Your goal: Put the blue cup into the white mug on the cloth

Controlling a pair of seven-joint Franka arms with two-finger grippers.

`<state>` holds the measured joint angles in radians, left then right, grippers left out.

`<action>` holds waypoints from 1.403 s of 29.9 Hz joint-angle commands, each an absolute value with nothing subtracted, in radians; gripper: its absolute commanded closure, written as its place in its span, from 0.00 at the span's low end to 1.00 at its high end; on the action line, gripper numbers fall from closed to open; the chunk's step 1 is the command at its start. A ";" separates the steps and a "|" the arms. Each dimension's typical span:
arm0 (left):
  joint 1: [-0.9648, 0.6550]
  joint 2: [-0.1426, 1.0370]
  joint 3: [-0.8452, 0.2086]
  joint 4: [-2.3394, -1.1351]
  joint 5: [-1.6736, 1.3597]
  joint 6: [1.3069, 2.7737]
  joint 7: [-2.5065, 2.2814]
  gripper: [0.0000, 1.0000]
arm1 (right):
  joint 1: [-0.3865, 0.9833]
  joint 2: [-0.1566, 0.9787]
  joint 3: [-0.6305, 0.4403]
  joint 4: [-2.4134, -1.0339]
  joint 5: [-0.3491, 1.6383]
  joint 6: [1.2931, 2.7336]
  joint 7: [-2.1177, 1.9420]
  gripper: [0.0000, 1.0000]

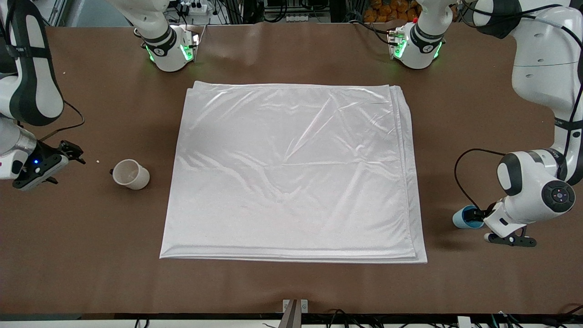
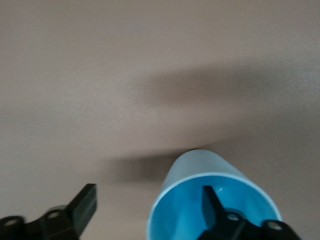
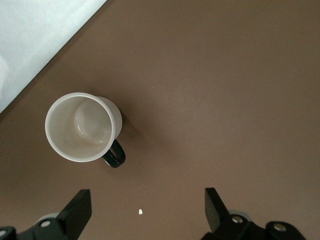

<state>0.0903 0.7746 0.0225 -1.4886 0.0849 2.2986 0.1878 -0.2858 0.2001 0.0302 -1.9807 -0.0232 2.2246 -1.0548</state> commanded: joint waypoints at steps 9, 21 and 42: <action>0.084 0.788 0.023 -1.468 0.097 2.304 0.164 1.00 | -0.282 0.233 0.041 -2.020 -0.092 2.206 -1.321 0.00; 0.084 0.778 0.023 -1.466 0.097 2.304 0.167 1.00 | -0.250 0.282 0.044 -2.098 -0.091 2.327 -1.388 0.00; 0.084 0.749 0.021 -1.465 0.086 2.303 0.166 1.00 | -0.285 0.353 0.043 -2.155 -0.091 2.487 -1.563 0.00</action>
<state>0.0858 0.7714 0.0207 -1.4535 0.0849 2.3005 0.1815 -0.2689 0.3337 0.0375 -2.1427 -0.0790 2.4474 -1.5269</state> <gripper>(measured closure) 0.952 0.000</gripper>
